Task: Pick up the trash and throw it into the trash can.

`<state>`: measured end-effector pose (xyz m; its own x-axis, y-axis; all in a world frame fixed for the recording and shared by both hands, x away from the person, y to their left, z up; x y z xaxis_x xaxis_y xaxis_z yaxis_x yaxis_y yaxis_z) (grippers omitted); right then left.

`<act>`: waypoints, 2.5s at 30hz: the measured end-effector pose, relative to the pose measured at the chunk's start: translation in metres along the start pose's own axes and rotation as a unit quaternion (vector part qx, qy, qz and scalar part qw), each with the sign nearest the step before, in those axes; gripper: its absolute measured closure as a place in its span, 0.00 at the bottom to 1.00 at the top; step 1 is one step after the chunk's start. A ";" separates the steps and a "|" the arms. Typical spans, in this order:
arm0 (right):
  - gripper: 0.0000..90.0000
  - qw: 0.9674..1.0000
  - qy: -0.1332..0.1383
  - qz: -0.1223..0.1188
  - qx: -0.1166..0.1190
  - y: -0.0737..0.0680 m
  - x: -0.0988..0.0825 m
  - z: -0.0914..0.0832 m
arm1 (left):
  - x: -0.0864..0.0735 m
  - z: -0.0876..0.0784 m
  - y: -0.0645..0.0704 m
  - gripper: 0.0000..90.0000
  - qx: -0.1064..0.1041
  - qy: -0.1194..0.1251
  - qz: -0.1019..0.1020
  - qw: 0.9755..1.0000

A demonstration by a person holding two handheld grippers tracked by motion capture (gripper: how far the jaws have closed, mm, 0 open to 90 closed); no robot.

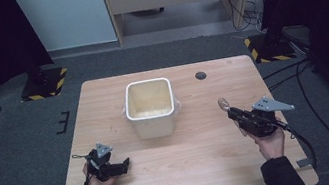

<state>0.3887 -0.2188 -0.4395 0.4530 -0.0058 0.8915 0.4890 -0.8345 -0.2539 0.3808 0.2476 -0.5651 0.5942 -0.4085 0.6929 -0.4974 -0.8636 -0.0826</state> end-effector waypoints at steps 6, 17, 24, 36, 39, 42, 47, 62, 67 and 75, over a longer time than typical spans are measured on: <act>0.88 1.000 0.016 -0.004 0.010 -0.007 0.015 0.000 | 0.000 0.000 0.000 0.00 0.000 0.000 0.000 1.000; 0.88 0.999 0.029 -0.018 0.024 -0.027 0.045 0.010 | 0.000 0.000 0.000 0.00 0.000 0.000 0.000 1.000; 0.88 0.999 0.033 -0.024 0.027 -0.039 0.061 0.020 | 0.000 0.000 0.000 0.00 0.000 0.000 0.000 1.000; 0.88 0.997 0.043 -0.042 0.041 -0.067 0.092 0.042 | 0.000 0.000 0.000 0.00 0.000 0.000 0.000 1.000; 0.88 0.997 0.044 -0.045 0.042 -0.073 0.098 0.049 | 0.000 0.000 0.000 0.00 0.000 0.000 0.000 1.000; 0.88 0.997 0.045 -0.043 0.047 -0.079 0.103 0.056 | 0.000 0.000 0.000 0.00 0.000 0.000 0.000 1.000; 0.88 0.997 0.040 -0.037 0.047 -0.080 0.105 0.069 | 0.000 0.000 0.000 0.00 0.000 0.000 0.000 1.000; 0.88 0.997 0.038 -0.054 0.034 -0.091 0.126 0.098 | 0.000 0.000 0.000 0.00 0.000 0.000 0.000 1.000; 0.88 0.997 0.039 -0.057 0.039 -0.098 0.132 0.108 | 0.000 0.000 0.000 0.00 0.000 0.000 0.000 1.000; 0.88 0.997 0.024 -0.052 0.042 -0.106 0.122 0.135 | 0.000 0.000 0.000 0.00 0.000 0.000 0.000 1.000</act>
<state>0.4928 -0.0570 -0.3544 0.3617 0.0503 0.9309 0.5930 -0.7829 -0.1881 0.3812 0.2474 -0.5651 0.5935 -0.4088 0.6933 -0.4972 -0.8636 -0.0836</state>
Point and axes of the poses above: each handheld gripper's, and its own axes: z roughly forward along the jaws, x roughly out of its top, y roughly to its right, the point moved 4 cm from there along z, roughly forward along the jaws, and after that the axes turned 7 degrees about z, right-handed, at the moved point
